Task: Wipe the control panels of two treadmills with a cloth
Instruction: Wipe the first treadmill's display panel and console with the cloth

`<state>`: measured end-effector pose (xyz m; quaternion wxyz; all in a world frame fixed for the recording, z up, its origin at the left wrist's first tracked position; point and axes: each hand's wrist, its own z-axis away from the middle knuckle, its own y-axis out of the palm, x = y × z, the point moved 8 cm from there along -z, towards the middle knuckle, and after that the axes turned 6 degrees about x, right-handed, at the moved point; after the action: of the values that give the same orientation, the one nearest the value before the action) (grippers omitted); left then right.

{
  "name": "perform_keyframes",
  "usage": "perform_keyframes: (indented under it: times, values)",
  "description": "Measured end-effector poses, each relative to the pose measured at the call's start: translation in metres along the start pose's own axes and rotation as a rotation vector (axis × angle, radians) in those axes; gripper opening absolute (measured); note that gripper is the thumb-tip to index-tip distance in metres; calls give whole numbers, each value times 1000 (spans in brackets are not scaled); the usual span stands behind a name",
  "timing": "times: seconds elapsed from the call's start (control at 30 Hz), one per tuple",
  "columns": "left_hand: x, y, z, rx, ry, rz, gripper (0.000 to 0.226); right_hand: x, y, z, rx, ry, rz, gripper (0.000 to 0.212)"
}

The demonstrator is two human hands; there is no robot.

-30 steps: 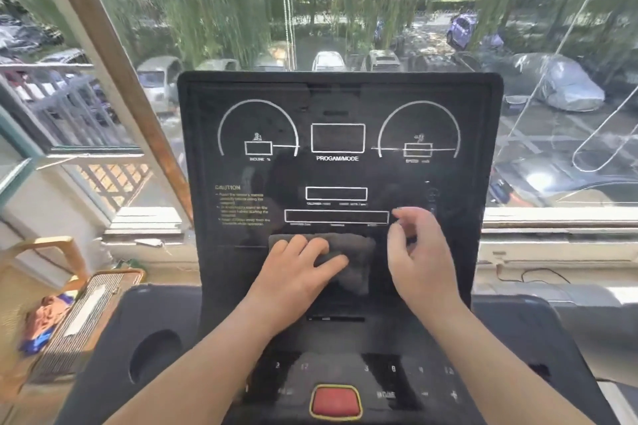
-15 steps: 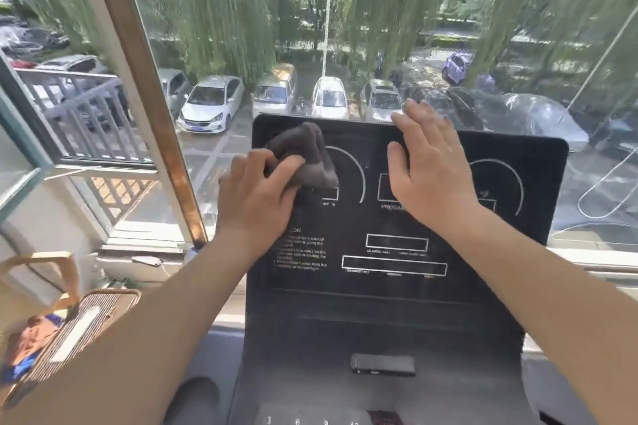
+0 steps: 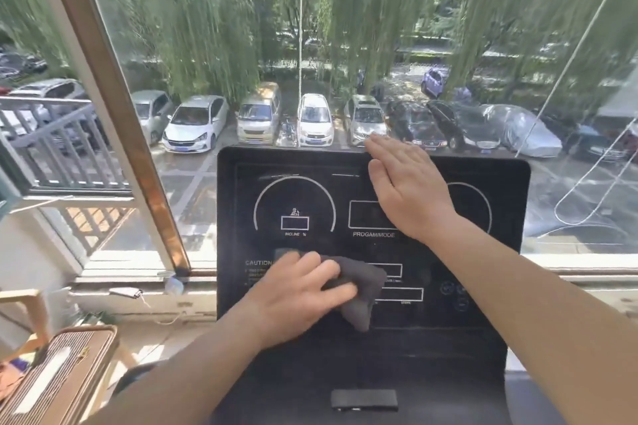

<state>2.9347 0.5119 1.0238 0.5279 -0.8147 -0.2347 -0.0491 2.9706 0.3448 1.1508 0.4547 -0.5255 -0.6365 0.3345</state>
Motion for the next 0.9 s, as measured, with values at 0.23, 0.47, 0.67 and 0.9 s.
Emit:
perform_keyframes:
  times: [0.23, 0.47, 0.67, 0.9]
  values:
    - [79, -56, -54, -425, -869, 119, 41, -140, -65, 47, -204, 454, -13, 58]
    - [-85, 20, -133, -184, -236, 56, 46, -201, -46, 87, -136, 569, -632, 43]
    - [-32, -24, -216, -305, -397, -27, 39, -230, -30, 93, 19, 509, -921, 34]
    - [-49, -24, -278, -311, -651, 10, 40, -241, -21, 109, -5, 572, -1225, 58]
